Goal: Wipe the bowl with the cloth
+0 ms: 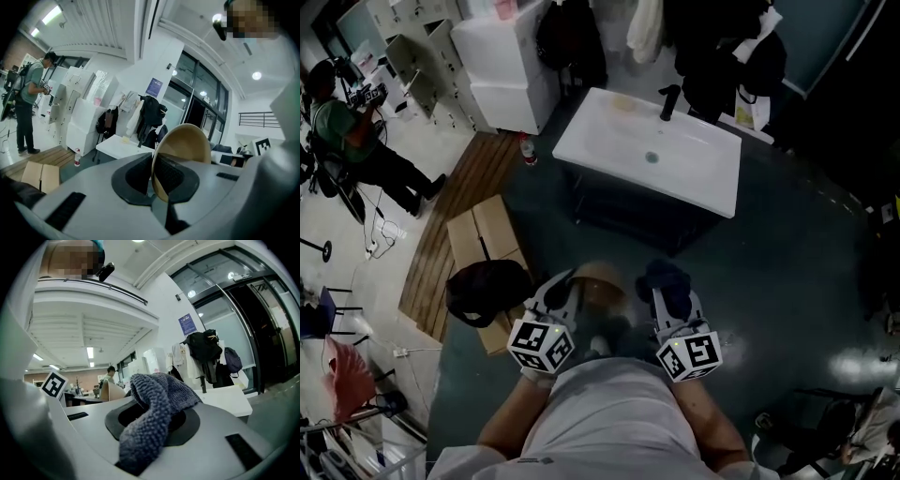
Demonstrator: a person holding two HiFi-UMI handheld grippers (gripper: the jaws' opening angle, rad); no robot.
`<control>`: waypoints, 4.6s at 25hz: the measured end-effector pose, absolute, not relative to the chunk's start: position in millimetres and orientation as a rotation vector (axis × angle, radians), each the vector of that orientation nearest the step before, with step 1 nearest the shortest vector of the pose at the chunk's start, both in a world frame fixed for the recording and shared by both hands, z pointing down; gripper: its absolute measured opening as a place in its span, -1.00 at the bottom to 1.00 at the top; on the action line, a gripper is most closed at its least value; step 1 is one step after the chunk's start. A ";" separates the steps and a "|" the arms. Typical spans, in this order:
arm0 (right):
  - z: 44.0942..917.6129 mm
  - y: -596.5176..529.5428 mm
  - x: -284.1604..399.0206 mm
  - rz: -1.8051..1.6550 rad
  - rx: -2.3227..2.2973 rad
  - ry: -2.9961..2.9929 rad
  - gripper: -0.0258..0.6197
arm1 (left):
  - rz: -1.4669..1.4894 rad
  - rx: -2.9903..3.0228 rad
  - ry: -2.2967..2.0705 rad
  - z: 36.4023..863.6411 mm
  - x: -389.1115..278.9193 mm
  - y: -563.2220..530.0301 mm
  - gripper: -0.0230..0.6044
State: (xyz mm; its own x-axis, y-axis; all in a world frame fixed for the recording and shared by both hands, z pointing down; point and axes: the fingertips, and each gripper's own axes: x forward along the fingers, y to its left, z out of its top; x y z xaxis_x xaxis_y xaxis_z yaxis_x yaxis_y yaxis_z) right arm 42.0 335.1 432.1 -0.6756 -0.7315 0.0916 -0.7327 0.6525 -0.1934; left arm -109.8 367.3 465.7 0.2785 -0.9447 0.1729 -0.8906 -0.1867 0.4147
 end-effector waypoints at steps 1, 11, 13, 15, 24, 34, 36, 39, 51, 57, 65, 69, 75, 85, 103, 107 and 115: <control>431.8 334.8 43.1 0.340 1.266 -2.850 -0.73 | -0.169 2.122 -1.648 465.5 -108.8 367.3 -0.86; 442.9 309.2 49.8 0.372 1.259 -2.839 -0.73 | -0.156 2.091 -1.681 474.4 -107.4 357.0 -0.85; 444.2 299.8 44.9 0.370 1.234 -2.853 -0.73 | -0.153 2.079 -1.700 475.1 -110.8 351.0 -0.86; 446.7 291.5 39.1 0.364 1.202 -2.859 -0.73 | -0.147 2.066 -1.719 477.0 -114.0 344.9 -0.85; 460.0 209.2 24.0 0.420 1.084 -2.875 -0.73 | -0.123 1.996 -1.774 487.9 -120.1 278.0 -0.86; 453.5 86.9 12.8 0.455 0.953 -2.930 -0.73 | -0.093 1.902 -1.877 482.4 -127.0 177.5 -0.86; 451.7 61.8 14.5 0.463 0.932 -2.938 -0.73 | -0.085 1.895 -1.890 480.9 -123.3 154.2 -0.86; 449.0 23.8 22.3 0.484 0.919 -2.942 -0.73 | -0.067 1.881 -1.901 478.3 -114.4 119.0 -0.86; 433.8 -65.6 42.6 0.561 0.943 -2.981 -0.73 | 0.019 1.891 -1.897 459.9 -90.9 18.3 -0.86; 410.6 -75.9 45.1 0.518 0.975 -3.042 -0.73 | 0.026 1.948 -1.865 448.6 -90.6 -16.6 -0.85; 407.9 -85.0 45.9 0.474 1.130 -3.006 -0.73 | 0.060 2.024 -1.745 464.0 -97.2 -64.4 -0.85; 406.5 -79.2 37.4 0.438 1.133 -2.985 -0.73 | 0.055 2.054 -1.673 470.4 -99.3 -88.5 -0.85; 409.4 -71.5 18.8 0.428 1.078 -2.948 -0.73 | 0.042 2.104 -1.577 472.6 -88.9 -123.4 -0.86; 418.0 -82.1 6.3 0.537 1.128 -2.853 -0.73 | 0.034 2.103 -1.485 480.1 -75.2 -148.0 -0.85; 427.7 -104.3 31.7 0.723 1.277 -2.823 -0.73 | 0.086 2.190 -1.365 480.0 -24.2 -140.8 -0.86; 432.7 -115.6 44.2 0.833 1.353 -2.804 -0.73 | 0.089 2.198 -1.342 480.1 -14.6 -135.8 -0.85; 445.0 -127.8 58.5 0.949 1.496 -2.693 -0.73 | 0.128 2.232 -1.313 476.3 1.2 -127.3 -0.81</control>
State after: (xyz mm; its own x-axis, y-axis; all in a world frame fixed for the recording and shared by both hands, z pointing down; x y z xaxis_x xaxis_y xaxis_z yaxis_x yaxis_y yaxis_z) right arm 58.5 -127.8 445.0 -0.5666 -0.7982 0.2047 -0.7502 0.3969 -0.5289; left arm 1.2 -127.3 476.3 0.5205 -0.7819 0.3430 -0.8335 -0.3780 0.4030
